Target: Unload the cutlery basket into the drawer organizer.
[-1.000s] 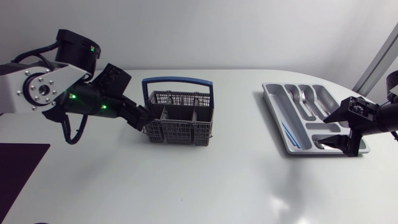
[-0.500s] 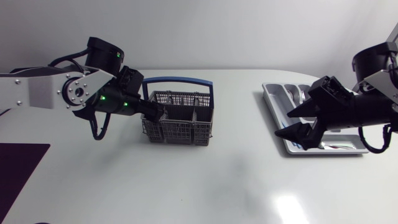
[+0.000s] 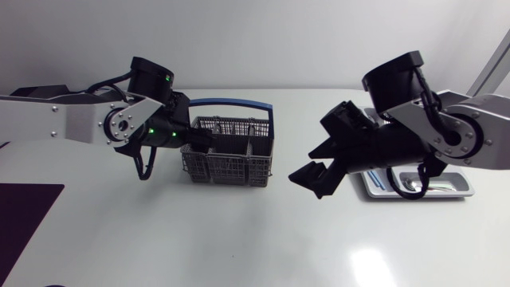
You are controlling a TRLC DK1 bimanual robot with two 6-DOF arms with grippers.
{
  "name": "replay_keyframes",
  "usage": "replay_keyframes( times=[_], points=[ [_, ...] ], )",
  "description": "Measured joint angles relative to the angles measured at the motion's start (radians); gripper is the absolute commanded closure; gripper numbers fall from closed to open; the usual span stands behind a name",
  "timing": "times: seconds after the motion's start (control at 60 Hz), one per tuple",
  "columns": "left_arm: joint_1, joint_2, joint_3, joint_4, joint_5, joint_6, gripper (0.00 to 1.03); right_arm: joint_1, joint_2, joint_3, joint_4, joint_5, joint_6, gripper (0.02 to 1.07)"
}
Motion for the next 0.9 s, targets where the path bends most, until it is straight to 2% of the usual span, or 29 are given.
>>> replay_keyframes(
  times=[0.433, 0.9],
  points=[
    [-0.005, 0.061, 0.026, 0.064, -0.082, -0.033, 0.39, 0.017, 0.024, -0.032, 0.047, 0.004, 0.024, 0.07],
    [-0.006, 0.122, 0.057, 0.072, -0.101, -0.037, 0.39, 0.017, 0.024, -0.089, 0.058, 0.003, 0.024, 0.07]
  ],
)
